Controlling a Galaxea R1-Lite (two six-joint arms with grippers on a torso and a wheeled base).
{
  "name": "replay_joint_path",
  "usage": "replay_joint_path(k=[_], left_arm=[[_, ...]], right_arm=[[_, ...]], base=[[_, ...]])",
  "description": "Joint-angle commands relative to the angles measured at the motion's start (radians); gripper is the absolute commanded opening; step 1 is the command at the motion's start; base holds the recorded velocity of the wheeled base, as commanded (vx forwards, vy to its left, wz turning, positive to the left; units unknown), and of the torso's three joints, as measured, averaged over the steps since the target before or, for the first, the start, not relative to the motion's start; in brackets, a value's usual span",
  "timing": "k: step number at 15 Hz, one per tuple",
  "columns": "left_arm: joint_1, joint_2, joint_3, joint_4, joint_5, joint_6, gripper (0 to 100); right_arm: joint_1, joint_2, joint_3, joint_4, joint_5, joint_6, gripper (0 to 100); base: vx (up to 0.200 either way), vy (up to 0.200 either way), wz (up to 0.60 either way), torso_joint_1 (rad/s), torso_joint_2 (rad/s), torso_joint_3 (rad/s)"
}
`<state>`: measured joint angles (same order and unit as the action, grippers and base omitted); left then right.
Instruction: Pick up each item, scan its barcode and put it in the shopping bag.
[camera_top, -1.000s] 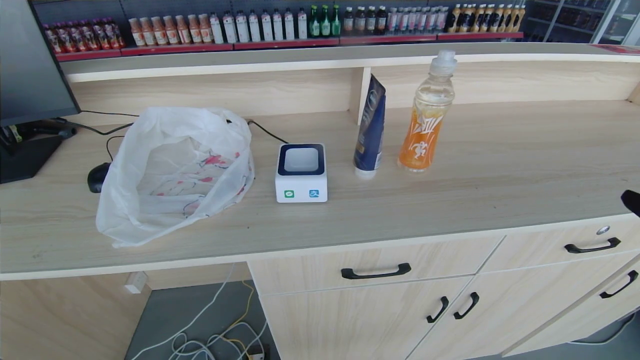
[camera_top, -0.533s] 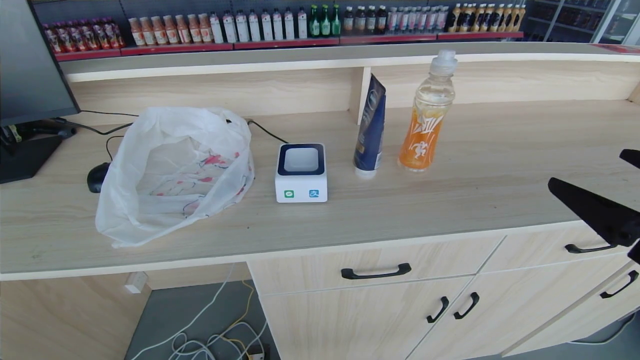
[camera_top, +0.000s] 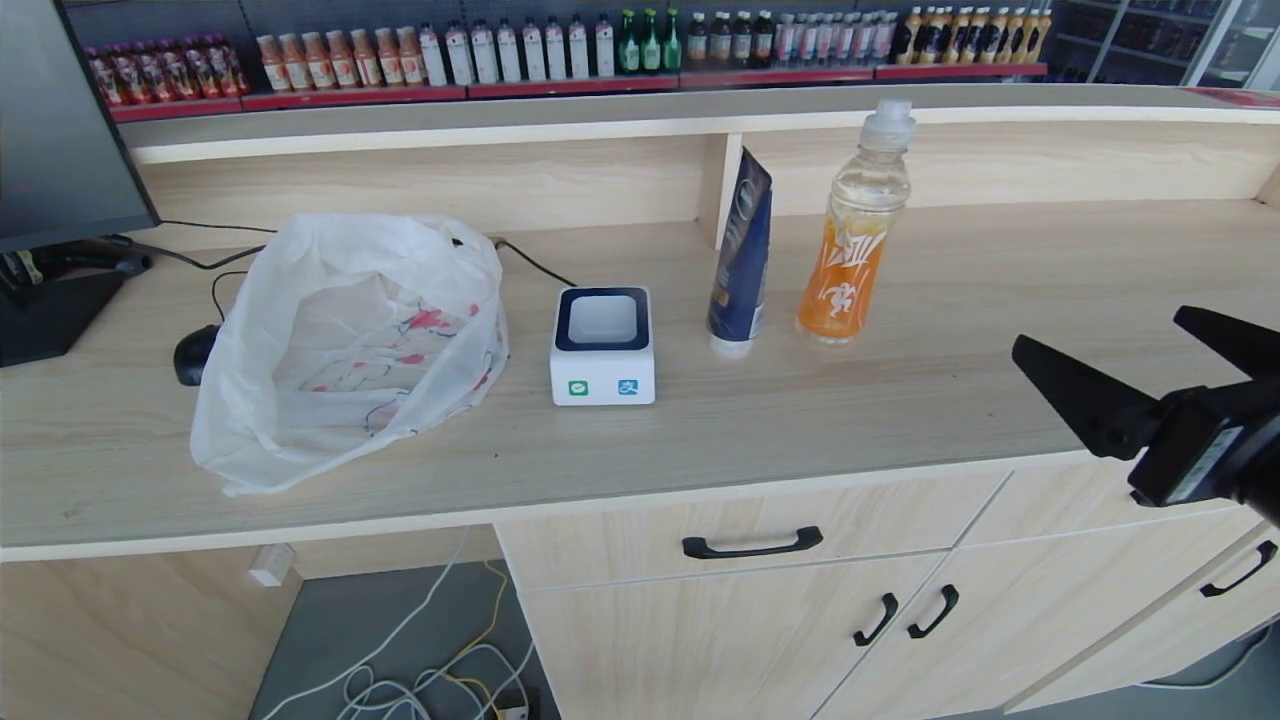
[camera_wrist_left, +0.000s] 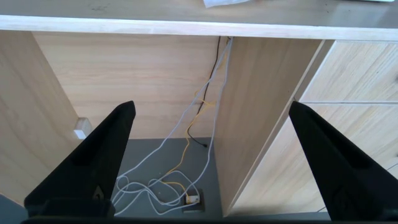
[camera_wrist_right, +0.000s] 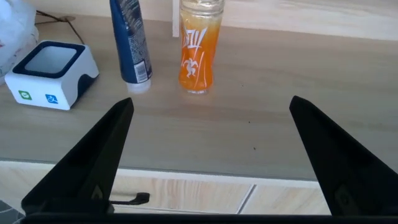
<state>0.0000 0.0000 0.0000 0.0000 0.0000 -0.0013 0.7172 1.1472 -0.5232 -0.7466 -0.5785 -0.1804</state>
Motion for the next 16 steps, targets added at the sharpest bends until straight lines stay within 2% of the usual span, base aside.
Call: replay_joint_path(k=[1,7,12,16], left_arm=[[0.0,0.0,0.0,0.0,0.0,0.0,100],[0.0,0.0,0.0,0.0,0.0,0.0,100],[0.0,0.0,0.0,0.0,0.0,0.0,100],[0.0,0.0,0.0,0.0,0.0,0.0,100]], right_arm=[[0.031,0.029,0.003,0.0,-0.003,-0.001,100],[0.039,0.14,-0.054,-0.022,-0.003,0.019,100],[0.051,0.339,-0.235,-0.076,0.0,0.058,100],[0.067,0.433,-0.307,-0.142,0.0,0.058,100]], base=[[0.0,0.0,0.0,0.0,0.0,0.0],[0.0,0.0,0.0,0.0,0.0,0.0],[0.0,0.0,0.0,0.0,0.0,0.0],[0.0,0.0,0.0,0.0,0.0,0.0]])
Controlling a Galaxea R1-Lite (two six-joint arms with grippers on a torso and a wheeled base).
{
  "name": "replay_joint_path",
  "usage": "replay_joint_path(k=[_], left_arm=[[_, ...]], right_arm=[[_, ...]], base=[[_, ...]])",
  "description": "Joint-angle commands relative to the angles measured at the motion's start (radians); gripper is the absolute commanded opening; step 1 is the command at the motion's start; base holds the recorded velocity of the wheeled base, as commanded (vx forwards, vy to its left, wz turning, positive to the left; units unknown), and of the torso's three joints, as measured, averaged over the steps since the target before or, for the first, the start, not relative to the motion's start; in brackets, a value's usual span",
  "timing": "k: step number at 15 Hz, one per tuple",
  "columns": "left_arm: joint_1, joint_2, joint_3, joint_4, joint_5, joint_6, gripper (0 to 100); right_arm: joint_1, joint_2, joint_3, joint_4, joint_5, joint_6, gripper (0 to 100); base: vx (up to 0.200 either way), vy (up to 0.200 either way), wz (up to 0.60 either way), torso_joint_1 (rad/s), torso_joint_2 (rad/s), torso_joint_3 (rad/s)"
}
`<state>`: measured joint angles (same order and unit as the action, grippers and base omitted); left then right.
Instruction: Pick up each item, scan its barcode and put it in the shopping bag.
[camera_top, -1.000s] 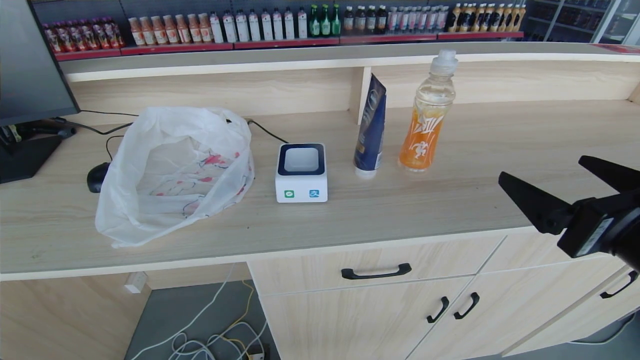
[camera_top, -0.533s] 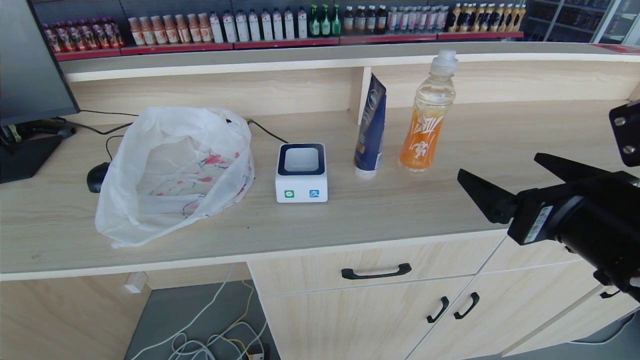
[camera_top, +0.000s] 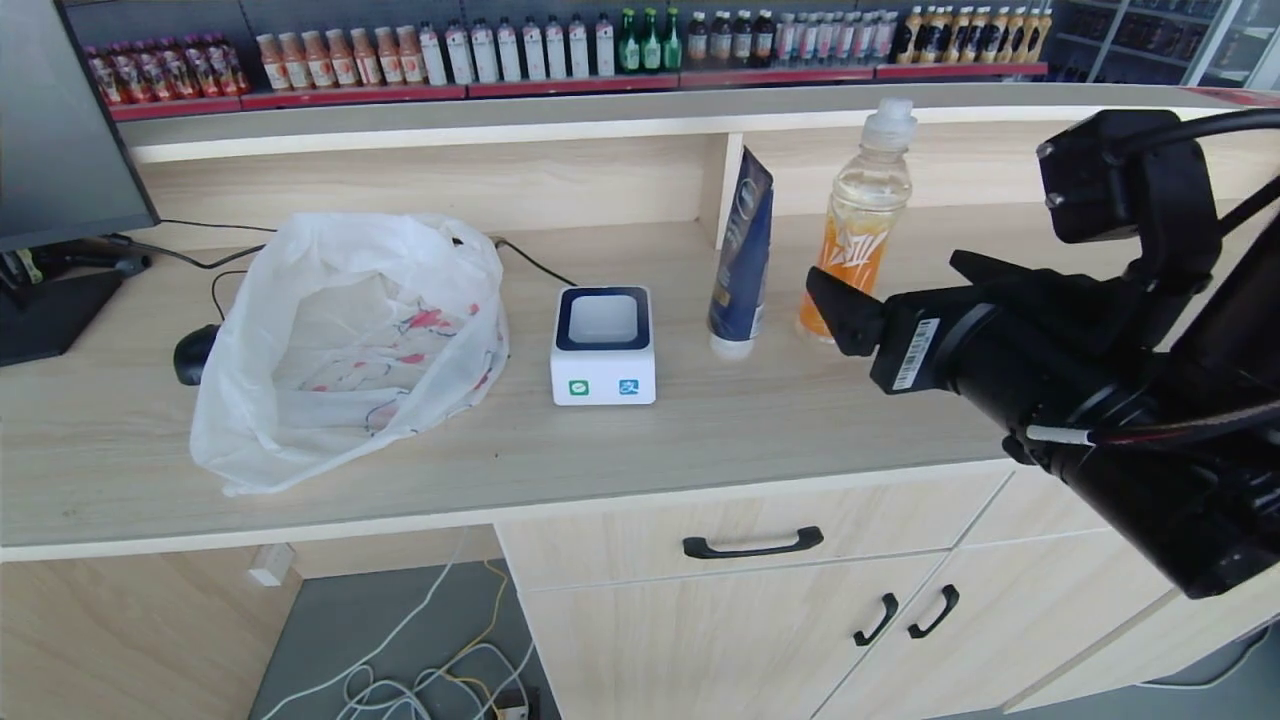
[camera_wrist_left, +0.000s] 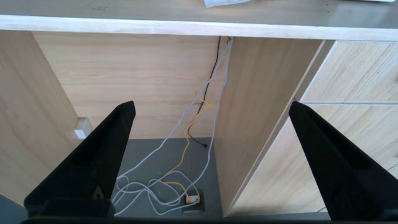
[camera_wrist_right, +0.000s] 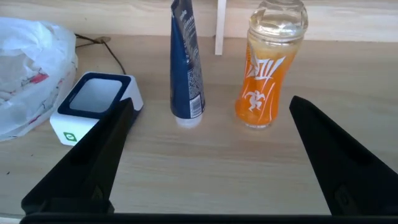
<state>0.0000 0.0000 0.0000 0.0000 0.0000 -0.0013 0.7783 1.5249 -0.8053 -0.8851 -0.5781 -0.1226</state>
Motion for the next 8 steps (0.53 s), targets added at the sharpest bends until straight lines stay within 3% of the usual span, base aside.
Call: replay_joint_path(k=[1,8], left_arm=[[0.0,0.0,0.0,0.0,0.0,0.0,100],[0.0,0.0,0.0,0.002,0.0,0.0,100]], right_arm=[[0.026,0.084,-0.046,-0.021,0.0,0.0,100],[0.049,0.207,-0.146,-0.074,0.043,-0.003,100]], base=[[0.0,0.0,0.0,0.0,0.0,0.0],[0.0,0.0,0.0,0.0,0.0,0.0]])
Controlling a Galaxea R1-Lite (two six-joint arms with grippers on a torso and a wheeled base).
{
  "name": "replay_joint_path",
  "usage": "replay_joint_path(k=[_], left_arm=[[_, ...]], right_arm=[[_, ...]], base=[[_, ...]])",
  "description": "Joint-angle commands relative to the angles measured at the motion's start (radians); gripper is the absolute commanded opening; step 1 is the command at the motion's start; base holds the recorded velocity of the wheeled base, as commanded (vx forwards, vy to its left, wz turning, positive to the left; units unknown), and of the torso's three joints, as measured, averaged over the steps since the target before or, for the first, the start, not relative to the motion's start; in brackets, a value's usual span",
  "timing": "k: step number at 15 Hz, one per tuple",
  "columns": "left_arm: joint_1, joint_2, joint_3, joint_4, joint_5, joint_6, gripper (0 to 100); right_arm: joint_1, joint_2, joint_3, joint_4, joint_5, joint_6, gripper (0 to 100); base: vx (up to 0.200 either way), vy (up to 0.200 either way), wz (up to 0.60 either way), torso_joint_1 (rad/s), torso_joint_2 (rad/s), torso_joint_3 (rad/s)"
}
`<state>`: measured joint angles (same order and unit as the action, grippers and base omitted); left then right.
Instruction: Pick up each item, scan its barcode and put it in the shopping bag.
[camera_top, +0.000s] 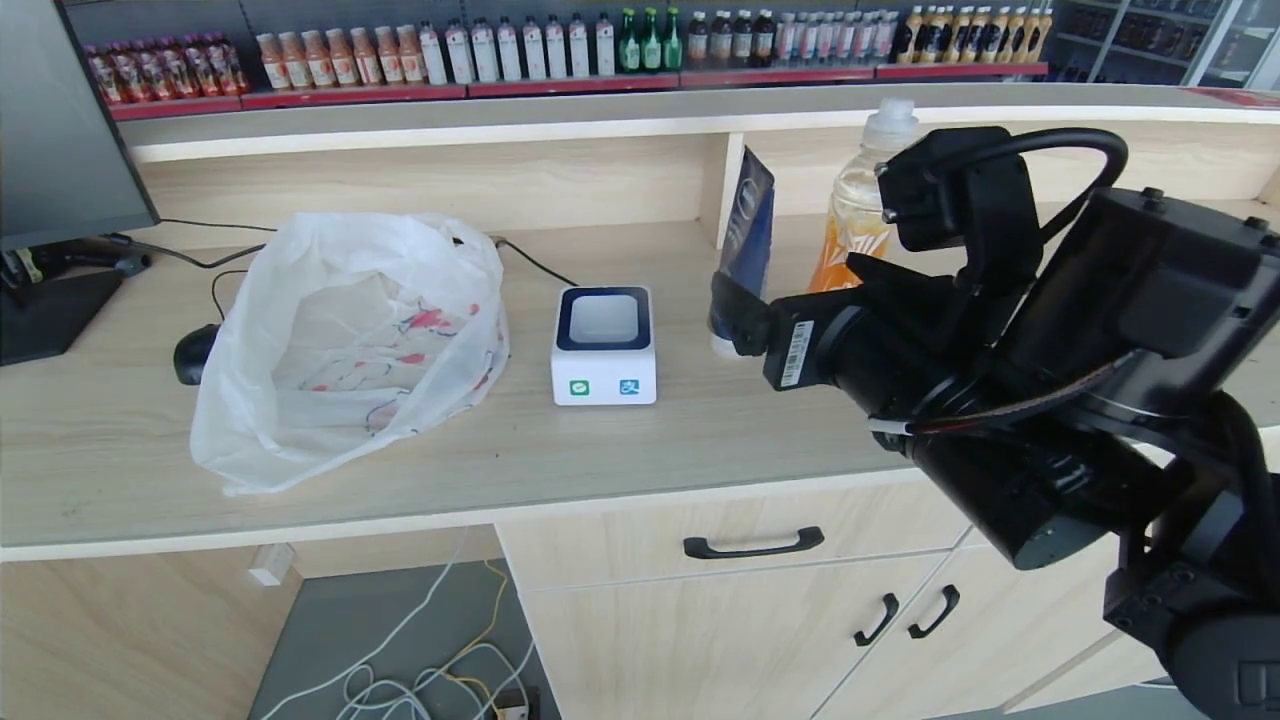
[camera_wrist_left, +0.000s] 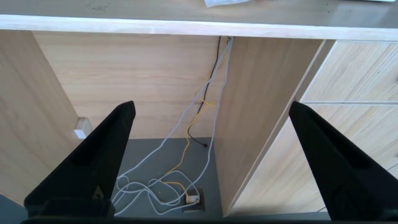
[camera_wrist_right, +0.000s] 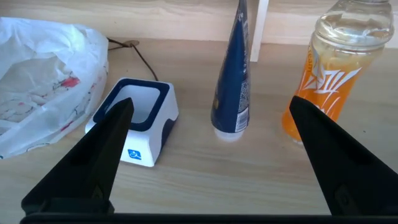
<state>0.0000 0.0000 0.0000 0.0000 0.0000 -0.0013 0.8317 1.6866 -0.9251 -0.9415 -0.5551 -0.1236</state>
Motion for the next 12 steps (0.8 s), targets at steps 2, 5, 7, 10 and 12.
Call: replay_joint_path(k=[2,5,7,10,12], left_arm=[[0.0,0.0,0.0,0.0,0.0,0.0,100],[0.0,0.0,0.0,0.0,0.0,0.0,100],[0.0,0.0,0.0,0.0,0.0,0.0,100],[0.0,0.0,0.0,0.002,0.0,0.0,100],[0.0,0.0,0.0,0.0,0.0,0.0,100]], right_arm=[[-0.008,0.102,-0.075,-0.042,0.038,-0.002,100],[-0.052,0.189,-0.187,-0.054,0.069,-0.001,100],[-0.097,0.219,-0.235,-0.053,0.103,-0.002,100],[-0.125,0.226,-0.241,-0.053,0.106,-0.002,100],[-0.129,0.231,-0.241,-0.053,0.121,-0.001,100]], base=[[0.0,0.0,0.0,0.0,0.0,0.0],[0.0,0.0,0.0,0.0,0.0,0.0],[0.0,0.0,0.0,0.0,0.0,0.0],[0.0,0.0,0.0,0.0,0.0,0.0],[0.0,0.0,0.0,0.0,0.0,0.0]])
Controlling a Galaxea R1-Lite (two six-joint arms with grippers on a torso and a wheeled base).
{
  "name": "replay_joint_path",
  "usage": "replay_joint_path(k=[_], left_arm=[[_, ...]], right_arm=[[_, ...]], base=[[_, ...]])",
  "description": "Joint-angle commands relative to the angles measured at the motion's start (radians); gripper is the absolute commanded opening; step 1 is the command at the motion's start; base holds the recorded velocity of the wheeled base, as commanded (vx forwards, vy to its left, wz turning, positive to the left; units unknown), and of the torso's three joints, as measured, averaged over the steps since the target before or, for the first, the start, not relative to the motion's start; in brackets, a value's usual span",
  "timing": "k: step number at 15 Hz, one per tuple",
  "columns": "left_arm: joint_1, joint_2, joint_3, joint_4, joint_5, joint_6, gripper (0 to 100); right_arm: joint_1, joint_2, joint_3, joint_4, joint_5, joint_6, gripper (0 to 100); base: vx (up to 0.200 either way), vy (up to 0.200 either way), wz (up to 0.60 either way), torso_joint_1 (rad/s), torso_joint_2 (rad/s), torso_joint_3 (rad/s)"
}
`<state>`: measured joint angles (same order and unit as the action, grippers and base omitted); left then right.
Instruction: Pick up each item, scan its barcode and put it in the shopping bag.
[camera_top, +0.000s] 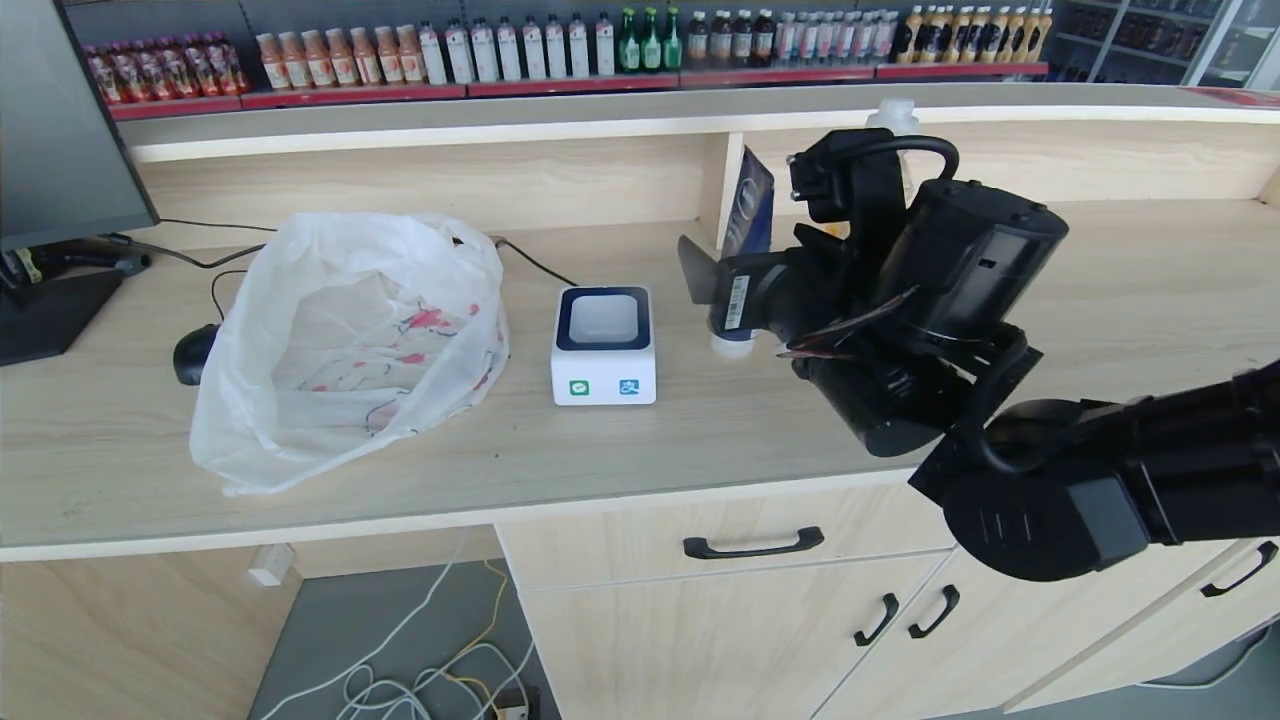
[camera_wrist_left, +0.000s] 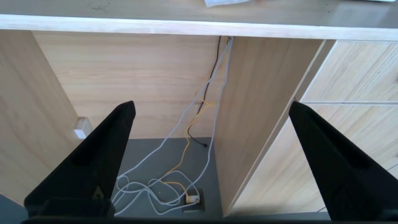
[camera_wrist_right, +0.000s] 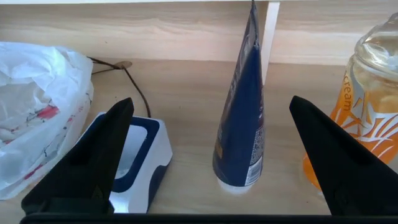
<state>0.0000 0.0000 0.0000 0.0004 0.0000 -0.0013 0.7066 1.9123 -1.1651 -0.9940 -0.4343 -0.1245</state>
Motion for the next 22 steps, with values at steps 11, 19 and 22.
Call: replay_joint_path(k=[11,19,22], left_arm=[[0.0,0.0,0.0,0.0,0.0,0.0,100],[0.0,0.0,0.0,0.0,0.0,0.0,100],[0.0,0.0,0.0,0.0,0.0,0.0,100]], right_arm=[[-0.064,0.08,-0.065,0.008,0.06,0.019,100],[-0.099,0.166,-0.156,0.008,0.095,0.028,100],[-0.118,0.194,-0.186,0.008,0.094,0.032,100]], base=[[0.0,0.0,0.0,0.0,0.0,0.0],[0.0,0.0,0.0,0.0,0.0,0.0],[0.0,0.0,0.0,0.0,0.0,0.0]])
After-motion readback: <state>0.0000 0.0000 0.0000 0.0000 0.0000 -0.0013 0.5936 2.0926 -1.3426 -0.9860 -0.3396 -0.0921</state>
